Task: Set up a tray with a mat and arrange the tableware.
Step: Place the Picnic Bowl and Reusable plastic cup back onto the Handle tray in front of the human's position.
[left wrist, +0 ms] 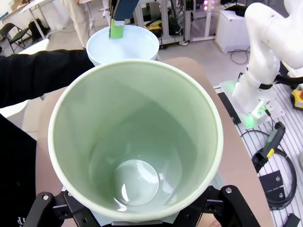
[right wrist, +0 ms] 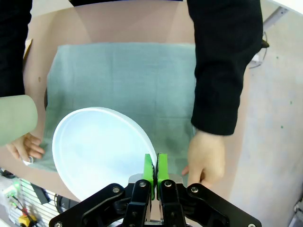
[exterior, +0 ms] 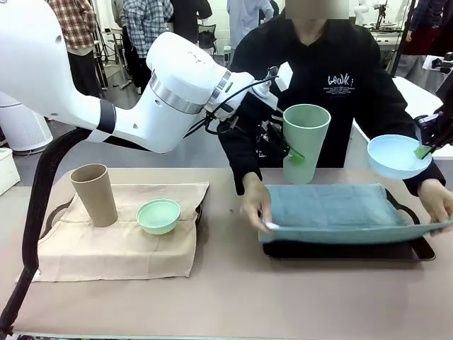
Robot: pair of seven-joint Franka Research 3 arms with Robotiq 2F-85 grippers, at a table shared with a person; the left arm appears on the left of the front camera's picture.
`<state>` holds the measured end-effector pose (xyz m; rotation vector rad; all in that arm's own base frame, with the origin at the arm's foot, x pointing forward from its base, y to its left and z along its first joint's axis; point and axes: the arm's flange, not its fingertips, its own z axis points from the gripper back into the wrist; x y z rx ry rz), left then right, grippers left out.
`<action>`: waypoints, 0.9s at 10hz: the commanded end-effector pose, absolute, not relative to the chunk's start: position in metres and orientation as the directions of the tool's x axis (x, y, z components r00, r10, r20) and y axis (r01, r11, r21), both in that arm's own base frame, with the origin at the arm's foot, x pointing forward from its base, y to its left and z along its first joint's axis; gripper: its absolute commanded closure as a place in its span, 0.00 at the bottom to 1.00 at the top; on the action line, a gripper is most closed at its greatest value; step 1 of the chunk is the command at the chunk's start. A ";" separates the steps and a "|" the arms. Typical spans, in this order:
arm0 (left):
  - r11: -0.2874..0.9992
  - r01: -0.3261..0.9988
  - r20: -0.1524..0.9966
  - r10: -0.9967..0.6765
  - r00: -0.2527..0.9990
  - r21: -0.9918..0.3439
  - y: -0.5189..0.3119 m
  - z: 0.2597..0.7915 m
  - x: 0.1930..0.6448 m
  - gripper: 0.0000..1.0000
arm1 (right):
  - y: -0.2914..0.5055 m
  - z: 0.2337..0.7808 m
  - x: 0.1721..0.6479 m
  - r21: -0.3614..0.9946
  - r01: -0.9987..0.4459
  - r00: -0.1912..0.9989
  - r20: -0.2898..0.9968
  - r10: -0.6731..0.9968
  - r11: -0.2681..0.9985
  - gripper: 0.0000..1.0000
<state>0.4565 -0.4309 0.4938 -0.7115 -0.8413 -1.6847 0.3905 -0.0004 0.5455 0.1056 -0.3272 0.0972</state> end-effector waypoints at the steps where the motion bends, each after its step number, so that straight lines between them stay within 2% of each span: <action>1: -0.180 0.967 0.798 -0.547 -0.252 0.181 -0.429 0.498 0.455 0.34 | -0.001 0.545 0.392 0.086 -0.107 0.943 0.324 0.074 0.991 1.00; 9: -0.180 0.967 0.798 -0.547 -0.252 0.181 -0.429 0.498 0.455 0.34 | -0.001 0.545 0.392 0.086 -0.107 0.943 0.324 0.074 0.991 1.00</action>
